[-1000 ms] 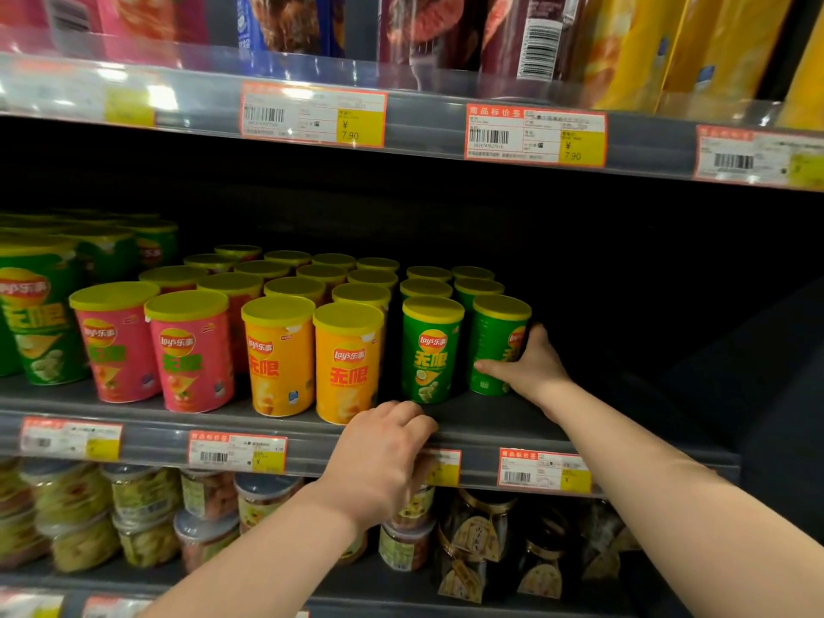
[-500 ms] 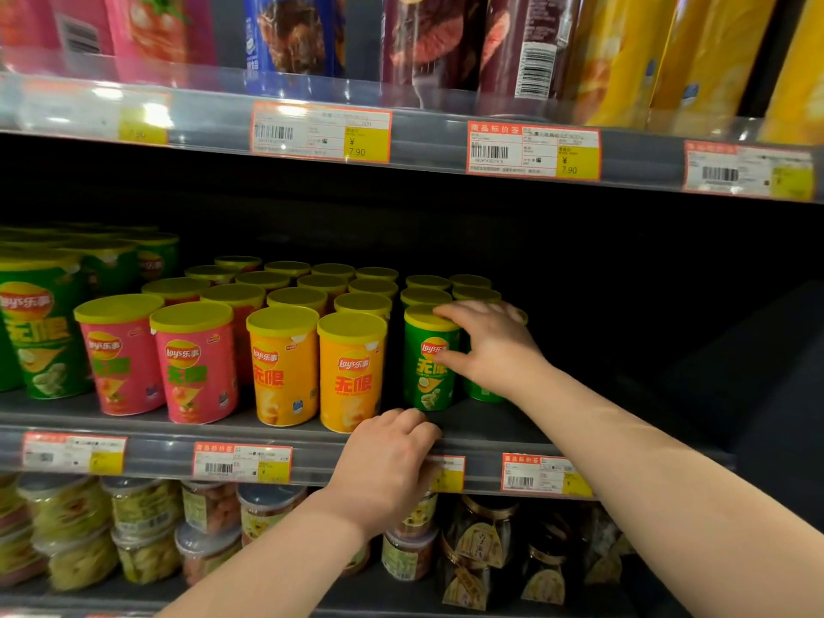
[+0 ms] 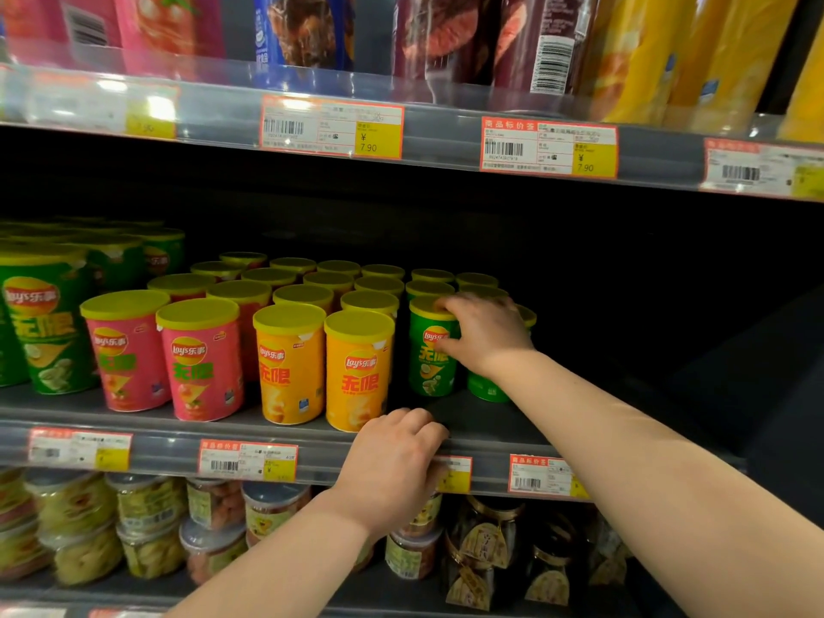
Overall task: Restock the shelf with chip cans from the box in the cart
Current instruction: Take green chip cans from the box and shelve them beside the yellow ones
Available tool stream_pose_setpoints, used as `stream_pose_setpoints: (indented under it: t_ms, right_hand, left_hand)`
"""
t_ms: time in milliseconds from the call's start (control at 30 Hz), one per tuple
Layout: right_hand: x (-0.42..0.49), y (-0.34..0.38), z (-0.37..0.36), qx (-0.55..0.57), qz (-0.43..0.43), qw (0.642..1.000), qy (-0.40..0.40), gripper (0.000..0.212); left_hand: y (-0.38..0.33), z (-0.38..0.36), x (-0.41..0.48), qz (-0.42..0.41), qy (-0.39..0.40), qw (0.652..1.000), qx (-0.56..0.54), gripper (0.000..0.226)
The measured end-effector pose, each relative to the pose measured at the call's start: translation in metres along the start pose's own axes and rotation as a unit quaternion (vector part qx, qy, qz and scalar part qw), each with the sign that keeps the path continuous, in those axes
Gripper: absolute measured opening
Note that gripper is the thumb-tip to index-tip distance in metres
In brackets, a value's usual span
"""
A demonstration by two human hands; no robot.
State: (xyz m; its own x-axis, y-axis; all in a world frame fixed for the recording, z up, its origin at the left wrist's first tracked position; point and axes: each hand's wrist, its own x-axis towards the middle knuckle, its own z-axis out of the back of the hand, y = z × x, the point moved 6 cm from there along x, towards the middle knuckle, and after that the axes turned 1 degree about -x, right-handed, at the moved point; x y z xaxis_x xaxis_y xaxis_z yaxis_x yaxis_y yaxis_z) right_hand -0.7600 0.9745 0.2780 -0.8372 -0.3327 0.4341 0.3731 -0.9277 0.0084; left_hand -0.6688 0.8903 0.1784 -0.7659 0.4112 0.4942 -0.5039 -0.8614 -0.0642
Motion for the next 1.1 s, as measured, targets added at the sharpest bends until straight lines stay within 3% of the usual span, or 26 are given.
stream_pose_setpoints:
  t_ms: [167,333,400,500,600,800,1100]
  right_hand:
    - [-0.004,-0.021,0.002,0.040,-0.027,0.999,-0.024,0.078]
    - [-0.028,-0.073,-0.013,0.240,-0.177,0.954,-0.029,0.104]
    - [-0.036,-0.082,-0.028,0.332,-0.215,0.919,-0.007,0.104]
    - [-0.042,-0.088,-0.045,0.399,-0.243,0.884,0.022,0.077]
    - [-0.042,-0.089,-0.054,0.395,-0.246,0.884,0.035,0.063]
    - [-0.040,-0.090,-0.062,0.332,-0.265,0.905,0.025,0.082]
    - [-0.039,-0.088,-0.060,0.325,-0.259,0.909,0.026,0.080]
  left_hand:
    - [0.001,0.000,0.002,0.002,0.009,1.000,0.000,0.029]
    - [0.000,0.000,0.002,0.015,0.028,0.999,0.003,0.040]
    - [0.000,0.000,0.002,0.017,0.031,0.999,0.007,0.043]
    - [-0.001,0.002,0.003,0.020,0.029,0.999,0.001,0.044]
    - [-0.001,0.001,0.003,0.024,0.040,0.999,0.008,0.045]
    - [-0.002,0.002,0.004,0.032,0.049,0.998,0.012,0.047]
    - [-0.004,0.005,0.005,0.043,0.052,0.998,0.013,0.044]
